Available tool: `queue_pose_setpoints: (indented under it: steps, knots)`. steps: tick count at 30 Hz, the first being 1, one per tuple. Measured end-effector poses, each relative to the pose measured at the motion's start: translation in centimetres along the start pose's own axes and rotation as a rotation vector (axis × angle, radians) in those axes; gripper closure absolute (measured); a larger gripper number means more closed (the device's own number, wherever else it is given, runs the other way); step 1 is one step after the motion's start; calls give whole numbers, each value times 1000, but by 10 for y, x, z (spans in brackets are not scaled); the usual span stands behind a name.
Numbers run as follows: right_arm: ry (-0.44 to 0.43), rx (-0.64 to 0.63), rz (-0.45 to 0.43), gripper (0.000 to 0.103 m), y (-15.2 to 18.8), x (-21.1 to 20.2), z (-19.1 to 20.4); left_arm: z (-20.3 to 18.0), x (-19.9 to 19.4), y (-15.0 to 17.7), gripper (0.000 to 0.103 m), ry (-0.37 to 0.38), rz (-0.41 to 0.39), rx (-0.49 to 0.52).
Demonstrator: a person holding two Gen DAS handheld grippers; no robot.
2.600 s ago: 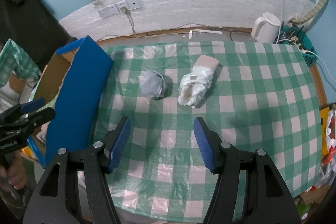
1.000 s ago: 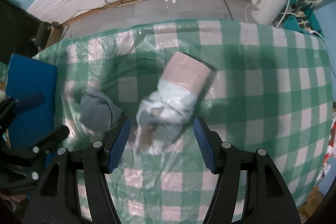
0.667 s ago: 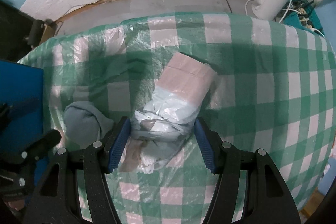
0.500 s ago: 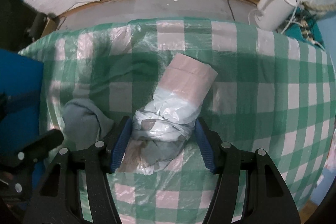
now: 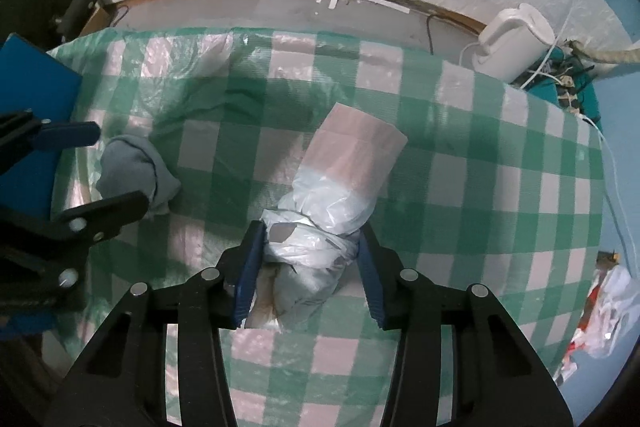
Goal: Organize soft objects
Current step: 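Grasp the white-and-pink bundle with right gripper while left gripper grasps the grey sock, then carry the bundle and grey sock over the box with both grippers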
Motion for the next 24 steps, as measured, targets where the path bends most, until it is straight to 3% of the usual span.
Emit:
queue_pose_setpoints:
  steps: [7,11,13,14,18,24]
  knots:
    - [-3,27,-25,58,11,-13,-13,-3,23,2,24,-40,34,7]
    - [-8,19,-27,58,17,-18,-11,-9,22,1,26,-37,6,38]
    - [-10,14,-23,58,20,-20,-10,-12,21,2,52,-42,3,49]
    - [-9,7,-22,58,21,-21,-9,-14,20,4,57,-48,-3,62]
    - [2,-19,-24,58,26,-27,-8,-20,14,11,68,-70,-23,114]
    - [-3,-37,-55,58,29,-45,-2,-32,-19,27,70,-66,-91,181]
Point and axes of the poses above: each gripper's, at about its wrist camera, not at the fingertips, and x roughly the way its jaws point, z to its left, y to its underside, the point moved 4 cm from there along x, roughly the way its jaws point, and after that the axes turned 13 degrees about -x, right-handed, at the moved point
